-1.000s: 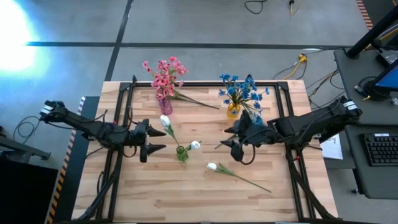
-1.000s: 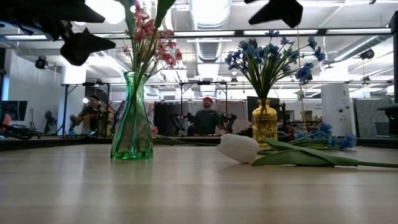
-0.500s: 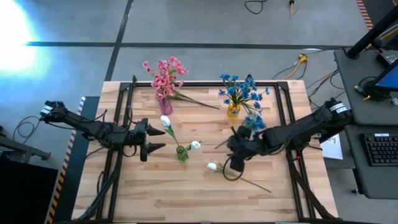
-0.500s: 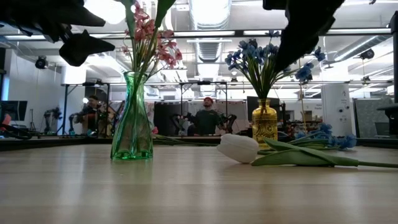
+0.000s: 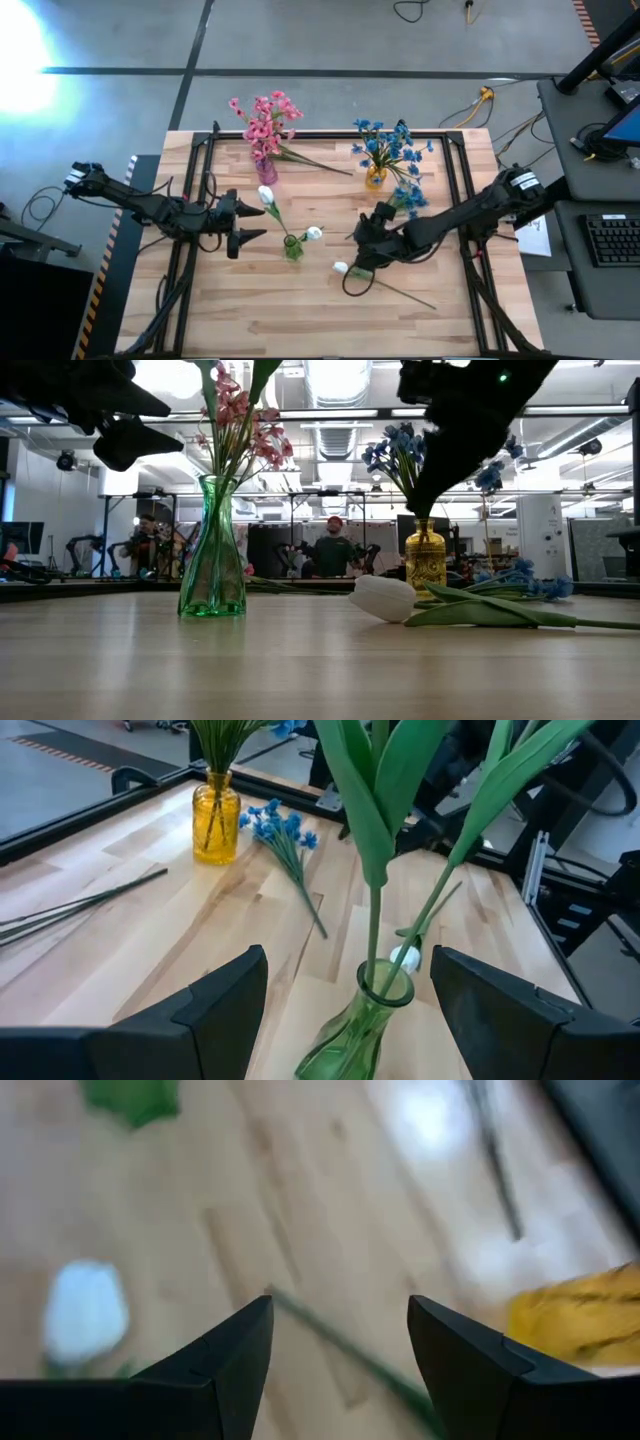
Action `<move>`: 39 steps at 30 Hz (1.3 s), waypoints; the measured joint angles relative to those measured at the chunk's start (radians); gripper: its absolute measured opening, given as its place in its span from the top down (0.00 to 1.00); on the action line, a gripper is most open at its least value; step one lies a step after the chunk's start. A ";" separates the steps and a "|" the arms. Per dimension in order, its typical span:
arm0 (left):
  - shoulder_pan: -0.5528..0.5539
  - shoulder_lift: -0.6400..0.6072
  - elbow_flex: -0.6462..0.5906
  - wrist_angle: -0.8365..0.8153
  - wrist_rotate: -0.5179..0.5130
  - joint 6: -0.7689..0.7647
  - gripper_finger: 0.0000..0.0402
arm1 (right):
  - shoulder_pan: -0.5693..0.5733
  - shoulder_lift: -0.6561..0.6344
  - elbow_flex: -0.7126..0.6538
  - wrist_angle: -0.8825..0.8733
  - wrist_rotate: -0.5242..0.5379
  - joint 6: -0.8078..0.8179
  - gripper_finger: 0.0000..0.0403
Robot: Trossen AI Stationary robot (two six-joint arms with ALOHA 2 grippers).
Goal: Sort flowers into vase by color
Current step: Put the blue flowers into the yellow vase
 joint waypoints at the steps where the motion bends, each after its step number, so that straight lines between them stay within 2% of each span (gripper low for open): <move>1: 0.000 0.000 0.000 0.000 0.000 -0.001 0.33 | 0.001 0.013 0.000 0.014 0.029 0.001 0.44; 4: 0.000 0.001 0.000 -0.007 0.000 -0.002 0.33 | 0.006 0.042 -0.008 0.006 0.031 0.012 0.44; 9: 0.000 0.001 0.000 -0.026 0.000 -0.002 0.33 | 0.004 0.033 -0.061 -0.002 -0.176 -0.033 0.44; 11: 0.000 0.002 0.000 -0.026 0.000 -0.001 0.33 | 0.004 0.022 -0.085 -0.015 -0.214 -0.053 0.44; 14: 0.000 0.004 0.000 -0.026 0.000 0.000 0.33 | -0.018 0.014 -0.113 -0.052 -0.224 -0.092 0.44; 21: 0.000 0.002 0.000 -0.019 -0.025 -0.006 0.33 | -0.130 0.014 -0.156 0.000 -0.217 -0.263 0.44; 29: 0.000 0.002 0.063 -0.066 -0.024 -0.027 0.33 | -0.240 0.030 -0.158 0.031 -0.377 -0.491 0.45; 39: 0.000 0.040 0.144 -0.104 -0.025 0.029 0.33 | -0.298 0.055 -0.155 0.054 -0.381 -0.589 0.47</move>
